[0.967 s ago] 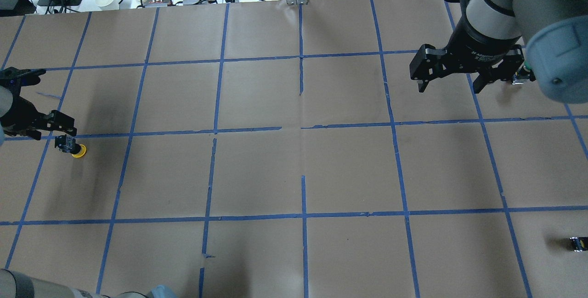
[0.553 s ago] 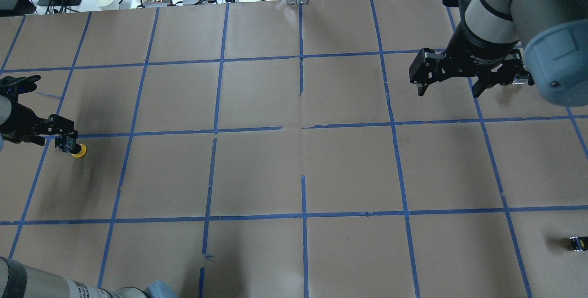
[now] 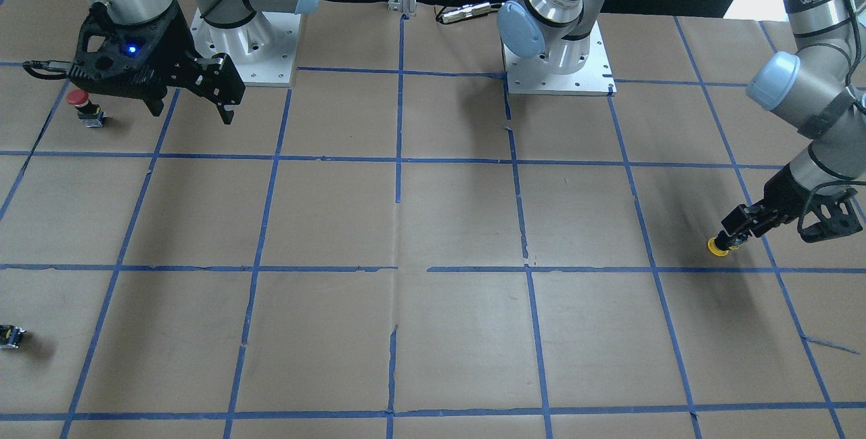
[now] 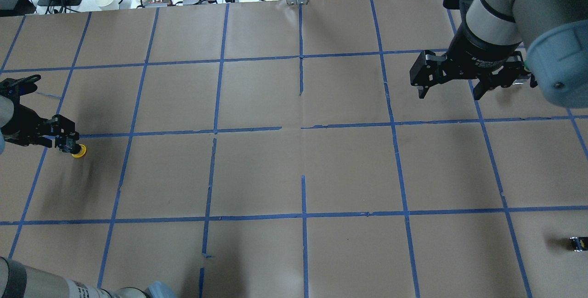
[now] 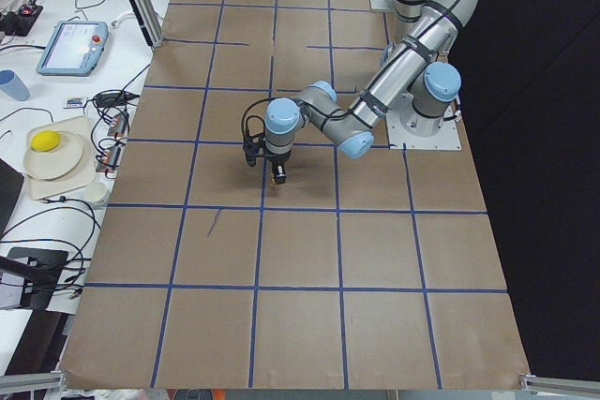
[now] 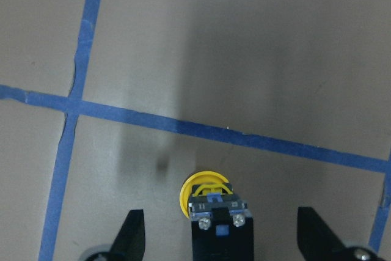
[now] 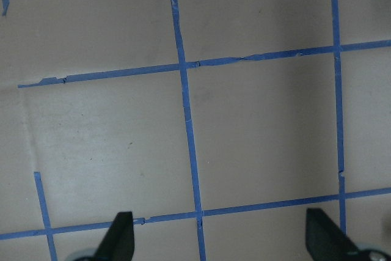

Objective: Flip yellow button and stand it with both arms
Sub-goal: 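Lower the left gripper over the yellow button body and close on it, then lift the yellow button with the left gripper and carry it toward the center, then hold the yellow button up with the left gripper while the right gripper approaches its cap, then close the right gripper on the yellow cap while the left gripper holds the body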

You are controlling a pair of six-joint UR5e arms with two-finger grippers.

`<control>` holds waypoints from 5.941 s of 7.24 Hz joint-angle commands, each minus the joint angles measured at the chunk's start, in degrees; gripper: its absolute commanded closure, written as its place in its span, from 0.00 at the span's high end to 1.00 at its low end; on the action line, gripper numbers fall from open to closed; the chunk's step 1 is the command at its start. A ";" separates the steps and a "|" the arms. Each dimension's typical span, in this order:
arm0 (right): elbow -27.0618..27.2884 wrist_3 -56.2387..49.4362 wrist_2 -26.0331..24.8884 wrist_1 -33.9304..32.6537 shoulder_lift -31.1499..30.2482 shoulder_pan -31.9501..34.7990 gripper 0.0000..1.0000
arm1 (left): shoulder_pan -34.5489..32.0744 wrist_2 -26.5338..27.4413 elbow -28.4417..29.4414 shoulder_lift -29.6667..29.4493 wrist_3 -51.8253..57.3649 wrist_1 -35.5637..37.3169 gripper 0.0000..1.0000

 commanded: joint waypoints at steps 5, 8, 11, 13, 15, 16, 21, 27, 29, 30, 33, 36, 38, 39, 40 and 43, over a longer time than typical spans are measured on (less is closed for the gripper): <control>-0.85 1.15 1.03 -5.41 0.51 0.17 1.00 | -2.54 0.02 0.70 4.86 -0.53 -8.13 0.31; -0.06 1.25 1.12 -9.38 0.42 0.35 1.00 | -14.55 -2.60 0.70 11.17 -11.83 -16.21 0.31; -0.24 33.91 10.71 -11.26 0.68 0.08 1.00 | -20.30 -19.34 0.79 21.87 -15.74 -29.52 0.31; -1.64 49.77 19.01 -8.28 1.91 -2.97 1.00 | -19.78 -30.94 0.97 28.83 -15.74 -40.78 0.31; -1.03 56.27 34.18 0.93 1.74 -6.41 1.00 | -20.30 -47.09 0.97 32.18 -18.70 -46.00 0.31; -0.85 56.44 41.22 1.48 1.22 -6.85 1.00 | -20.57 -52.14 0.53 33.76 -19.86 -46.19 0.31; -0.59 65.10 63.40 1.31 -0.37 -5.11 1.00 | -25.14 -67.64 -0.61 34.31 -23.56 -46.90 0.29; -0.50 73.14 72.90 0.52 0.51 -0.53 1.00 | -25.23 -76.18 -2.20 34.22 -24.79 -46.90 0.29; -0.24 73.14 73.10 0.61 1.21 0.34 1.00 | -25.23 -76.18 -2.11 34.22 -24.97 -46.63 0.29; -0.24 73.23 73.19 0.52 2.78 0.87 1.00 | -25.23 -76.18 -2.20 34.22 -24.97 -46.63 0.29; -0.32 73.40 73.63 0.26 3.76 2.72 1.00 | -25.23 -76.09 -2.28 33.69 -24.88 -46.63 0.29; -0.24 73.49 75.48 0.35 5.16 3.42 0.94 | -25.23 -76.09 -2.28 33.60 -24.71 -46.54 0.29; -0.24 73.49 75.83 0.35 5.17 3.42 0.80 | -25.23 -76.18 -2.28 33.52 -24.71 -46.46 0.29; -0.24 73.58 76.18 0.35 5.17 3.42 0.69 | -25.23 -76.18 -2.28 33.52 -24.79 -46.46 0.29; -0.24 74.02 76.18 0.35 5.08 3.42 0.53 | -25.23 -76.18 -2.28 33.52 -24.79 -46.46 0.29; -0.32 75.16 76.35 0.35 4.99 3.34 0.09 | -25.23 -76.18 -2.28 33.78 -24.97 -46.46 0.29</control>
